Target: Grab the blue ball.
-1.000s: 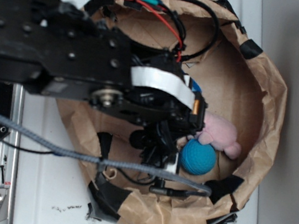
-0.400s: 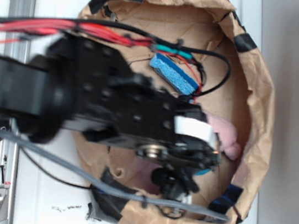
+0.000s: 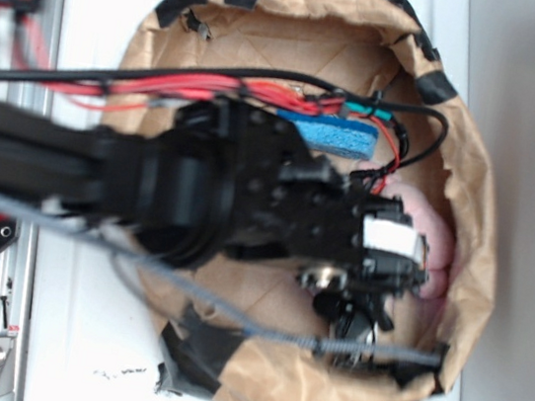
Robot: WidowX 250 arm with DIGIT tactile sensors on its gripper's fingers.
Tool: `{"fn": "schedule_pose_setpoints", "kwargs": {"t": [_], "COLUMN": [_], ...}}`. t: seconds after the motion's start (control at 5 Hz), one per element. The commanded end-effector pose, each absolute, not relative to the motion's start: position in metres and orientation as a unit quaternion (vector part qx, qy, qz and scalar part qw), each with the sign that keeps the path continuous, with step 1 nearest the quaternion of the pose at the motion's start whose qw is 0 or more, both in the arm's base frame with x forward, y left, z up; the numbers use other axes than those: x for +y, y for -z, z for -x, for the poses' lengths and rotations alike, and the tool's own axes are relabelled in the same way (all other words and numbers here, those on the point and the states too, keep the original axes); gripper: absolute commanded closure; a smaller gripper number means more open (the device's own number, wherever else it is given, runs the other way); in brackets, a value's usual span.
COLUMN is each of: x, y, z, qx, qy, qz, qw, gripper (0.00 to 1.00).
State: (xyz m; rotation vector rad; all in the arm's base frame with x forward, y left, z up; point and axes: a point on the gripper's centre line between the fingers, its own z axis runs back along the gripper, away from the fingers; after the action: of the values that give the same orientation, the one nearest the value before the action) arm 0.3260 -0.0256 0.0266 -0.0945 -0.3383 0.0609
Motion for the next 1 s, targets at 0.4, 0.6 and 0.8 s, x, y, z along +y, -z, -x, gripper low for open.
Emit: {"fn": "schedule_pose_setpoints", "kwargs": {"t": [0.4,0.6,0.8], "x": [0.017,0.027,0.036], "y": [-0.182,-0.202,-0.200], "z": [-0.273,-0.253,-0.244], "qx": [-0.094,-0.049,-0.030], "qy": [-0.059,-0.143,-0.152], "qz": [-0.004,0.022,0.011], "qw": [0.994,0.988,0.988], "gripper": [1.00,1.00,1.00]}}
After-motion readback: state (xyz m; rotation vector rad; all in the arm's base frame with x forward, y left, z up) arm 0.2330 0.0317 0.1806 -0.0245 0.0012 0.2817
